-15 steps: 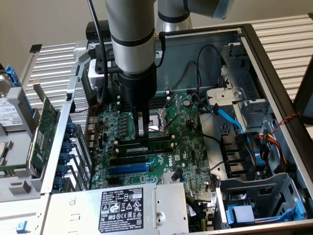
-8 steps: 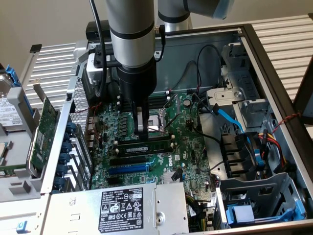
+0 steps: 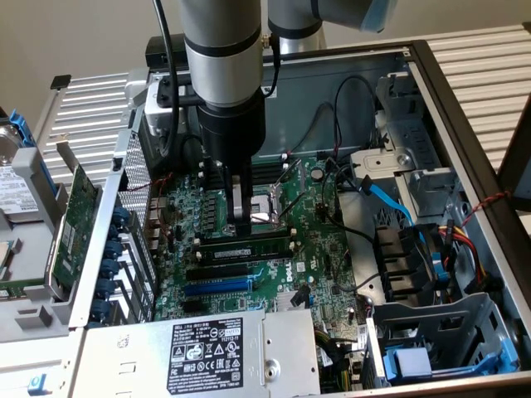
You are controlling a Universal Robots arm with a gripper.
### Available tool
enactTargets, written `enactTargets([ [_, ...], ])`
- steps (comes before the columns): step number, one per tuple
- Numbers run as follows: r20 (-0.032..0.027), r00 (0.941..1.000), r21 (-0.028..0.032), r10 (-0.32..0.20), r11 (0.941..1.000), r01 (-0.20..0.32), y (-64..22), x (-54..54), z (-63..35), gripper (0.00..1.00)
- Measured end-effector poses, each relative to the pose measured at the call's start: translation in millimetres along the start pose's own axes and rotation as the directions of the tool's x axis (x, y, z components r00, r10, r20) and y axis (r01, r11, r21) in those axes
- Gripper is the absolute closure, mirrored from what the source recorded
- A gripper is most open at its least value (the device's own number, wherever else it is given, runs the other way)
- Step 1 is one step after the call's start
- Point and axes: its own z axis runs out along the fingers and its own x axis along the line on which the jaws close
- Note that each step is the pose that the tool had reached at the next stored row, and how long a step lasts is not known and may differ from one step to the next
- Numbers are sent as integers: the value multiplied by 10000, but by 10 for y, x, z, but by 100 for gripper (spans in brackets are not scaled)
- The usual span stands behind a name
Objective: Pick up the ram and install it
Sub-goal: 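Press down the ram until it locks into place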
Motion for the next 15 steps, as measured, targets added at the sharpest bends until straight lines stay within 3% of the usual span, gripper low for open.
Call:
enactTargets([
  [7,-1,10000,-1,14,10000,-14,0,0,-1,89],
  [11,2,9986,9,521,9986,-521,-1,0,0,89],
  [15,7,9934,23,1151,9934,-1151,0,0,1,89],
])
